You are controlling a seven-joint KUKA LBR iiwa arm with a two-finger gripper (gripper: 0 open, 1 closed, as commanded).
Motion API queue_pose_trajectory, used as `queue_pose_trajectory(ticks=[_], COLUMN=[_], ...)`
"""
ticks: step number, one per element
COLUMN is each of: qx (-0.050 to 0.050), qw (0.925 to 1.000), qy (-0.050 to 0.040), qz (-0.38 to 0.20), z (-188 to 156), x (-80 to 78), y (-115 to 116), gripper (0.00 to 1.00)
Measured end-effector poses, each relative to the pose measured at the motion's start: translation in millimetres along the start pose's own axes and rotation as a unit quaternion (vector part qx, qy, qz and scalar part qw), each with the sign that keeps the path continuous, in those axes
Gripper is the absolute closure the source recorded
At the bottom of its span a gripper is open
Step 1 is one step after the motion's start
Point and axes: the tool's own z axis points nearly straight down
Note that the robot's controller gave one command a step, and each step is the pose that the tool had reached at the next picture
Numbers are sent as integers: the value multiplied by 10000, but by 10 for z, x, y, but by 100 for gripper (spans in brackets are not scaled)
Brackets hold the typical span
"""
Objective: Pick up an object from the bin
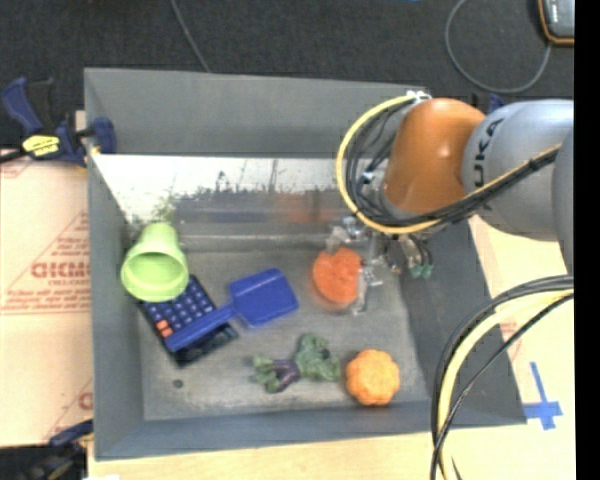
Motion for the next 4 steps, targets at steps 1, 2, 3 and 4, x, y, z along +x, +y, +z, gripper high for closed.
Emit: queue_pose_trajectory(ticks=[1, 2, 3, 4], qx=[2, 30, 30, 11], qw=[9848, 9999, 9999, 10000], qy=[-94, -92, -92, -27], qz=[1736, 53, 53, 53], z=[261, 234, 234, -37], x=[110, -63, -63, -28], y=[-81, -76, -76, -65], gripper=[0, 100, 100, 100])
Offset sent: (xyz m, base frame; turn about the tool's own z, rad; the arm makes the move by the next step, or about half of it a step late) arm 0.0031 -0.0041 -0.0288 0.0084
